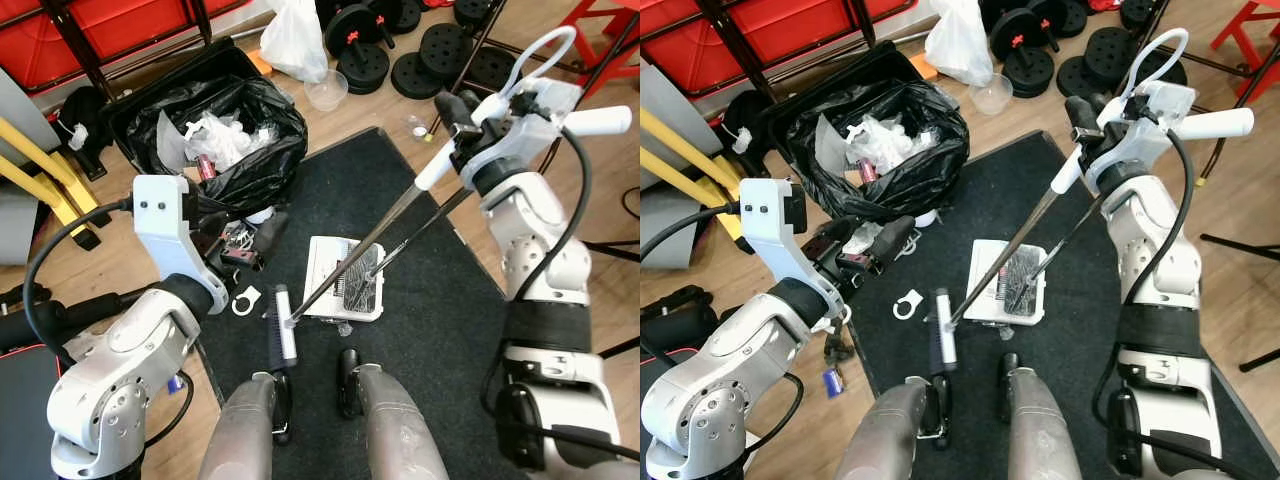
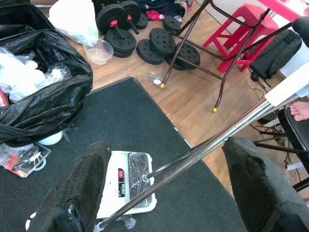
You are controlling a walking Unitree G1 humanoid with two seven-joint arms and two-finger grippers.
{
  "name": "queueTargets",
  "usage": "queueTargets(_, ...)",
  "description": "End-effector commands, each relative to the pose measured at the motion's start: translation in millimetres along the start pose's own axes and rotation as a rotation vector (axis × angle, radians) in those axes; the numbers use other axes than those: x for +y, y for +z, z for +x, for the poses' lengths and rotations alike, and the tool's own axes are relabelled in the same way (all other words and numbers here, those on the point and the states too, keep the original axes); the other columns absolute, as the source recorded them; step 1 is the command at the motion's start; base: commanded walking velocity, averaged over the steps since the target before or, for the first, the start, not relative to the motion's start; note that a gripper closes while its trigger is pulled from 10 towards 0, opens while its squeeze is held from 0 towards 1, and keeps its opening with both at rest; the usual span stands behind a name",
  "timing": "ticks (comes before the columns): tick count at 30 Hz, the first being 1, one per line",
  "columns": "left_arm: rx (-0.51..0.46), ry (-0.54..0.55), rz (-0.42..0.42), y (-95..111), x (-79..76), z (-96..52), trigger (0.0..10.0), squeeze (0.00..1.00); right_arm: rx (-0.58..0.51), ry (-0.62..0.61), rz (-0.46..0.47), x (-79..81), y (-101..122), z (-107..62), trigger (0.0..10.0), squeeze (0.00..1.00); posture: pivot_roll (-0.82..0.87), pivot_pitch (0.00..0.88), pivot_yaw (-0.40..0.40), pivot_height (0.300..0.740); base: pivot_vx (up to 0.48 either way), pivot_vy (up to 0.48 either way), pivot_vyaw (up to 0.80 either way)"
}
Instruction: Sweep floor
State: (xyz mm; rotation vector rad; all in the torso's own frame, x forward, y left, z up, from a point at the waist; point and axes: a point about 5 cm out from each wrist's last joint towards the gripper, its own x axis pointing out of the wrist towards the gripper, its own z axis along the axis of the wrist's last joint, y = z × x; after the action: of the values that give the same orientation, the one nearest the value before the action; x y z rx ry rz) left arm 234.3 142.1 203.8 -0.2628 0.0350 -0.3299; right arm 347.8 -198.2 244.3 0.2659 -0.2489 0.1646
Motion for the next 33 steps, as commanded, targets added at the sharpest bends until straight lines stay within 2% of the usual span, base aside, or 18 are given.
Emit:
queueTargets(1,0.027,0.002,-0.004,-5.6,1.3,-0.2,10.0,0.00,-0.007,-0.014,-0.132,-6.5,12.4,-5.4,10.0,0.00,0.07,0.333,-0.051,0.740,0.000,0.000,0.00)
queueTargets(13,0.023,0.006,-0.005,-6.3,1.5,0.7,10.0,0.00,-0.023,-0.001,-0.284,-14.8,41.2,-5.4,10.0,0.00,0.07,0.329,-0.055,0.740,0.000,0.000,0.00)
queueTargets(18,0.023,0.006,-0.007,-6.4,1.5,0.7,10.0,0.00,-0.048,-0.007,-0.282,-15.5,49.8,-5.8,10.0,0.00,0.07,0.329,-0.054,0.740,0.000,0.000,0.00)
queueTargets(21,0.023,0.005,-0.008,-6.5,1.5,0.8,10.0,0.00,-0.170,0.053,-0.237,-4.7,75.8,-5.2,10.0,0.00,0.07,0.329,-0.054,0.740,0.000,0.000,0.00)
queueTargets(24,0.024,0.005,-0.009,-6.6,1.6,0.8,10.0,0.00,-0.202,0.069,-0.225,-1.8,82.6,-5.4,10.0,0.00,0.07,0.329,-0.054,0.740,0.000,0.000,0.00)
queueTargets(25,0.024,0.004,-0.012,-6.7,1.6,0.8,10.0,0.00,-0.296,0.119,-0.194,7.2,103.8,-5.9,10.0,0.00,0.07,0.329,-0.054,0.740,0.000,0.000,0.00)
queueTargets(28,0.023,0.003,-0.016,-7.1,1.4,0.8,10.0,0.00,-0.398,0.242,-0.149,25.5,125.6,-9.0,10.0,0.00,0.07,0.328,-0.054,0.740,0.000,0.000,0.00)
queueTargets(32,0.023,0.003,-0.017,-7.1,1.3,0.8,10.0,0.00,-0.399,0.309,-0.128,35.0,126.1,-9.2,10.0,0.00,0.07,0.328,-0.056,0.740,0.000,0.000,0.00)
queueTargets(33,0.023,0.003,-0.017,-7.1,1.1,0.6,10.0,0.00,-0.376,0.376,-0.102,44.5,120.0,-8.9,10.0,0.00,0.07,0.329,-0.057,0.740,0.000,0.000,0.00)
